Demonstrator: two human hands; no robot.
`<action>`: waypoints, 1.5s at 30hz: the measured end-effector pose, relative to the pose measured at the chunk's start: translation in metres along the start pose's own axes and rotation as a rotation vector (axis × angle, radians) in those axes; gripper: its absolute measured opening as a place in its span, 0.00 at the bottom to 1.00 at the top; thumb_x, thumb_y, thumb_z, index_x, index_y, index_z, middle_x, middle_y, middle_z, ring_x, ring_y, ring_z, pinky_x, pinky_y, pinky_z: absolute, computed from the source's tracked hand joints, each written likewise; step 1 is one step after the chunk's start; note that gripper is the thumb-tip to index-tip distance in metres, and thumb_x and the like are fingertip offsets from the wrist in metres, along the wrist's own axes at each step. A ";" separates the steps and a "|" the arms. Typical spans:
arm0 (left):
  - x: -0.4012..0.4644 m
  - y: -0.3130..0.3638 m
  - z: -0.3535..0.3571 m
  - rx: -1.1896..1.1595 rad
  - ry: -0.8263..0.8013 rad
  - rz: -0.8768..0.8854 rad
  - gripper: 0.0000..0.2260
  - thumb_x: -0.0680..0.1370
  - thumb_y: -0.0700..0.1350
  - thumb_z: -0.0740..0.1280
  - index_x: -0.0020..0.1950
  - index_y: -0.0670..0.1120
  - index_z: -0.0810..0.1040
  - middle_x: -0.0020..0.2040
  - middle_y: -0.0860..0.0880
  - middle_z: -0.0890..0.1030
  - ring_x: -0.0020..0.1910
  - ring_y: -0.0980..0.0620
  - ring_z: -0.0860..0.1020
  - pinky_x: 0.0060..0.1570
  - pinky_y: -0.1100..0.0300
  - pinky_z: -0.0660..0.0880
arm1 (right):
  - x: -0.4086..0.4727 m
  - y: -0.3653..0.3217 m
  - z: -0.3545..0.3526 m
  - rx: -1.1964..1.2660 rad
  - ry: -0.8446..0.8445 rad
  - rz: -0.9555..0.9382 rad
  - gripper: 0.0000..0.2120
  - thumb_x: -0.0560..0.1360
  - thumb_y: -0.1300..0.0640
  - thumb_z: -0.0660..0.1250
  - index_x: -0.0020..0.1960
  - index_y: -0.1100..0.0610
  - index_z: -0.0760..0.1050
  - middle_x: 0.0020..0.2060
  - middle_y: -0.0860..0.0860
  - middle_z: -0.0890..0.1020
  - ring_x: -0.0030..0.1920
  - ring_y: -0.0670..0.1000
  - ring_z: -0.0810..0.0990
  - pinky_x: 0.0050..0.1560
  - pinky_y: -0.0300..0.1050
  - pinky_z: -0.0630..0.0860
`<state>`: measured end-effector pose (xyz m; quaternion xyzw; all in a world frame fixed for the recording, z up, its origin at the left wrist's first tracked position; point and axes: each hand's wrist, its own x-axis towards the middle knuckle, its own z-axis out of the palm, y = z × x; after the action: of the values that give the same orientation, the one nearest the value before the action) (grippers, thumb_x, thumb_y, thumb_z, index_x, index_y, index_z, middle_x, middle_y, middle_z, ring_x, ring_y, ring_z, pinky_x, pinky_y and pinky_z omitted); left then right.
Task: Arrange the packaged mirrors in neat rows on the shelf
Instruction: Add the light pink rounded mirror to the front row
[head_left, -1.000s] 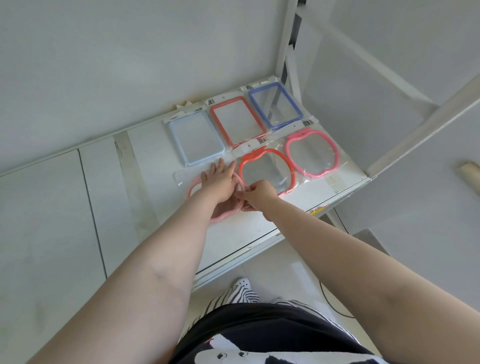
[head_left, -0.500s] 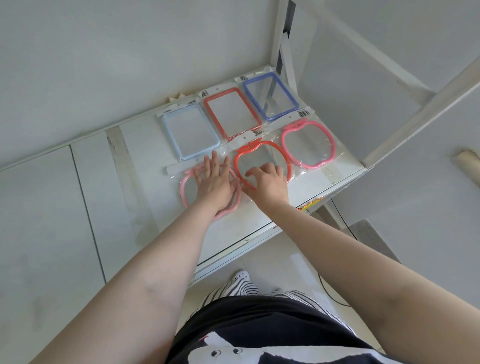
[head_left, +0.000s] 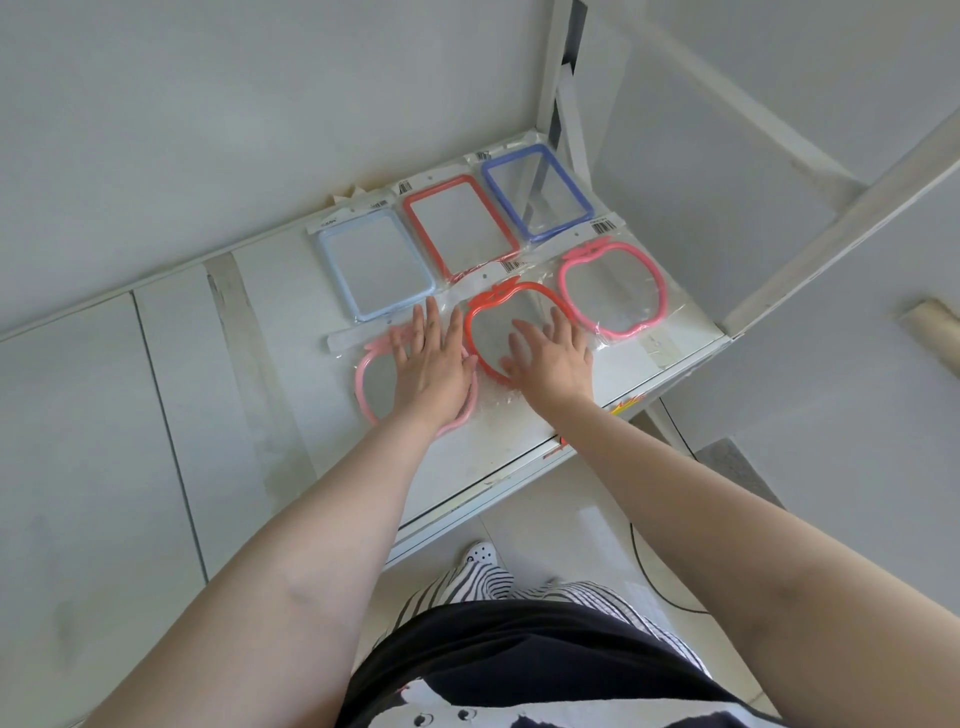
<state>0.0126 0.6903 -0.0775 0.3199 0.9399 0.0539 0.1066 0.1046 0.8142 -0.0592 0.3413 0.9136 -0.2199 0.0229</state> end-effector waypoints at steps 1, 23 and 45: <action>0.001 0.005 -0.002 -0.007 0.012 0.017 0.28 0.82 0.54 0.51 0.80 0.50 0.46 0.80 0.43 0.43 0.79 0.44 0.42 0.75 0.41 0.40 | 0.005 0.006 -0.007 0.006 0.048 0.024 0.26 0.76 0.45 0.63 0.73 0.44 0.64 0.77 0.56 0.55 0.76 0.61 0.52 0.75 0.57 0.54; 0.016 0.043 -0.003 0.048 -0.245 0.117 0.35 0.79 0.61 0.56 0.79 0.55 0.41 0.78 0.42 0.33 0.77 0.40 0.34 0.73 0.35 0.40 | 0.041 0.063 -0.034 0.014 -0.086 0.220 0.28 0.77 0.43 0.61 0.74 0.43 0.57 0.78 0.58 0.47 0.77 0.63 0.44 0.76 0.59 0.49; -0.156 0.066 -0.062 -0.101 0.145 -0.161 0.15 0.76 0.41 0.63 0.62 0.47 0.77 0.59 0.45 0.81 0.58 0.41 0.79 0.53 0.54 0.76 | -0.100 0.028 -0.088 -0.111 -0.083 -0.375 0.20 0.74 0.56 0.66 0.65 0.54 0.73 0.62 0.54 0.77 0.61 0.58 0.76 0.56 0.48 0.74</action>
<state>0.1579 0.6448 0.0200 0.2330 0.9639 0.1153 0.0583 0.2080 0.8087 0.0287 0.1542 0.9701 -0.1837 0.0380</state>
